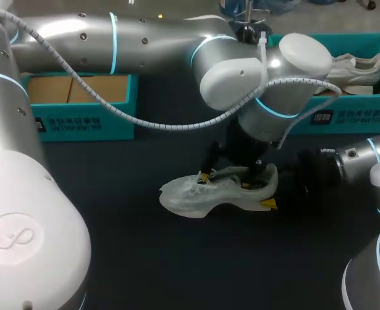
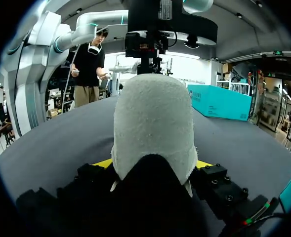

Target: Take the shoe out of the shoebox, open the shoe tongue, remove and reinsert the insole, then place the shoe into the shoebox

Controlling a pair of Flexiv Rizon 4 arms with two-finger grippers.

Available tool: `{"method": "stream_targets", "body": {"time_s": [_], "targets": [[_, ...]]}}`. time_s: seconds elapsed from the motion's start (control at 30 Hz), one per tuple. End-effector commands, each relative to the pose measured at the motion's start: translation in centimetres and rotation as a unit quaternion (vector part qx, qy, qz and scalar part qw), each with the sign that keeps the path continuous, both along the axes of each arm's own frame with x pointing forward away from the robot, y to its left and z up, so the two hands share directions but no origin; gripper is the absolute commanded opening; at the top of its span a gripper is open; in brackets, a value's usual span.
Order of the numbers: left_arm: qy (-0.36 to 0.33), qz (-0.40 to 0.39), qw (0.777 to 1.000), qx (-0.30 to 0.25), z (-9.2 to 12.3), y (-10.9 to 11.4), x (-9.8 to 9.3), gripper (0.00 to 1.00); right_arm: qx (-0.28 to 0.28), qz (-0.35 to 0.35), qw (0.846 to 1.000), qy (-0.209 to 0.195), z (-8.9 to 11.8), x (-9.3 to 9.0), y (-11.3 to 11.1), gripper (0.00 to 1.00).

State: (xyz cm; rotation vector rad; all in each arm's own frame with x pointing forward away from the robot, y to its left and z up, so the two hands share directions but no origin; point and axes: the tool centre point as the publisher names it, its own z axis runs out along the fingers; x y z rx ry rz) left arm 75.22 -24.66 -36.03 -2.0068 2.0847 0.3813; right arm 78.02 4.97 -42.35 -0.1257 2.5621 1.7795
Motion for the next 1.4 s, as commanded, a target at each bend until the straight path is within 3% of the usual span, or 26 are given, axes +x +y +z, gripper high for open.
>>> {"method": "stream_targets", "body": {"time_s": [0.03,0.07,0.1,0.23,0.63,1.0,1.17,1.23,1.3,1.4], "targets": [[-0.001,0.004,1.000,-0.011,0.4,1.7,-0.2,0.47,-0.002,-0.001,1.000,0.000,-0.2,-0.1,0.1,0.00],[-0.001,0.005,1.000,-0.012,0.4,1.9,-0.2,0.18,-0.002,-0.001,1.000,0.000,-0.2,-0.1,0.1,0.00],[-0.002,0.005,1.000,-0.013,0.5,2.1,-0.2,0.00,-0.002,-0.001,1.000,0.000,-0.2,-0.1,0.1,0.00],[0.000,0.008,1.000,-0.024,0.9,2.7,-0.1,0.00,-0.002,-0.001,1.000,0.000,-0.2,-0.1,0.1,0.00],[-0.022,0.010,0.998,-0.061,4.7,3.6,0.4,0.00,-0.002,-0.001,1.000,0.000,-0.2,-0.1,0.1,0.00],[-0.037,0.023,0.996,-0.083,6.6,8.6,0.6,0.00,-0.002,-0.001,1.000,0.000,-0.2,-0.1,0.1,0.00],[-0.021,0.025,0.994,-0.100,6.3,9.6,0.2,0.00,-0.002,-0.001,1.000,0.000,-0.2,-0.1,0.1,0.00],[-0.016,0.024,0.994,-0.105,6.1,9.6,0.2,0.33,-0.002,-0.001,1.000,0.000,-0.2,-0.1,0.1,0.00],[-0.012,0.021,0.994,-0.109,6.0,9.4,0.1,0.47,-0.002,-0.001,1.000,0.000,-0.2,-0.1,0.1,0.00],[-0.008,0.019,0.993,-0.114,5.9,9.1,0.1,0.78,-0.002,-0.001,1.000,0.000,-0.2,-0.1,0.1,0.00]]}}
